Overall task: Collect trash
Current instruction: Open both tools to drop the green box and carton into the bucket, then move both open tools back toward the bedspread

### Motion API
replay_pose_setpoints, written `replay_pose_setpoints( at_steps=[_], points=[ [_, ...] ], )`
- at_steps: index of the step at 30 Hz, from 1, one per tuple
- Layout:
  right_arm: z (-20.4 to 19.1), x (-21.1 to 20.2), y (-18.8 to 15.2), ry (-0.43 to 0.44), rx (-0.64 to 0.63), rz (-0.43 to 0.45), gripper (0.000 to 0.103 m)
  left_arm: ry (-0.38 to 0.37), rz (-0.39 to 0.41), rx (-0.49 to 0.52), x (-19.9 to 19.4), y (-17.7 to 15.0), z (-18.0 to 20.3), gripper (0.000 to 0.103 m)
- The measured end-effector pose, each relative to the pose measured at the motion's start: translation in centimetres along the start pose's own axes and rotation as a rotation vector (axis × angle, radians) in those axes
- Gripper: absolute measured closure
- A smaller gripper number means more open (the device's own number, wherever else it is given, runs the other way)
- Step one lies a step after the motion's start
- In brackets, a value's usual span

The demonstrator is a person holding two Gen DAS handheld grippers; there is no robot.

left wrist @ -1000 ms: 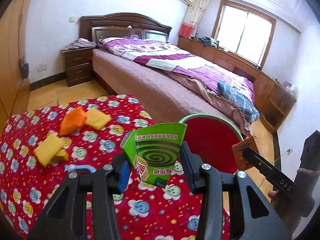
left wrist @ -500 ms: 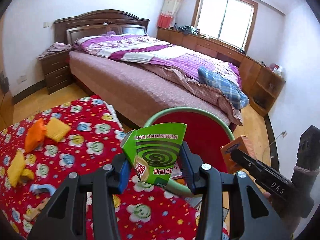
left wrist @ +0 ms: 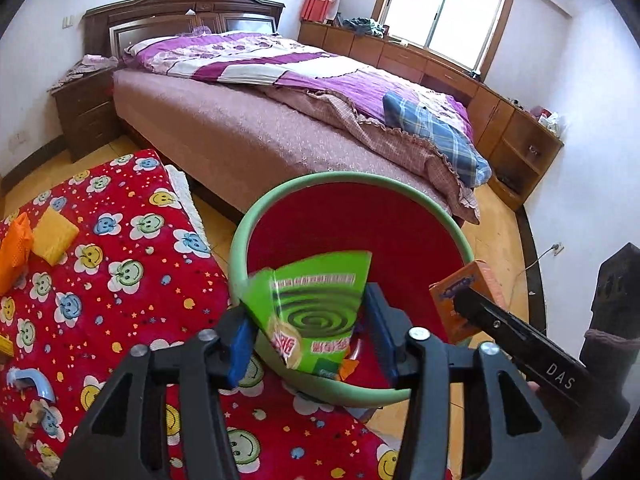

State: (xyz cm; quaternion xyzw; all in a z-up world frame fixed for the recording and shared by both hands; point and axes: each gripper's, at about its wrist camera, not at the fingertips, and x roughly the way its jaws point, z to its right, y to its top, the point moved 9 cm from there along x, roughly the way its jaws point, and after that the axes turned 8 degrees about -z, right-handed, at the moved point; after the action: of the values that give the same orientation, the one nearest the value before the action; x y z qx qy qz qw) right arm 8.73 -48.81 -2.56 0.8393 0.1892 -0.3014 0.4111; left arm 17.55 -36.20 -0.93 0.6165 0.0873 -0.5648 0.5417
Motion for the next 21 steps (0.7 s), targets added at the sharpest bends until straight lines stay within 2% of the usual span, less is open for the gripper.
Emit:
replay_pose_setpoints(
  at_steps=[9,21],
  points=[
    [-0.5,0.2,-0.2,0.007,0.001,-0.005,0.053,-0.008,0.010,-0.018,-0.7,-0.1,-0.5,0.048],
    [-2.2,-1.2,-0.9,0.009,-0.012,0.006,0.052,-0.006,0.048,-0.065,-4.3,-1.1,-2.3,0.048]
  ],
)
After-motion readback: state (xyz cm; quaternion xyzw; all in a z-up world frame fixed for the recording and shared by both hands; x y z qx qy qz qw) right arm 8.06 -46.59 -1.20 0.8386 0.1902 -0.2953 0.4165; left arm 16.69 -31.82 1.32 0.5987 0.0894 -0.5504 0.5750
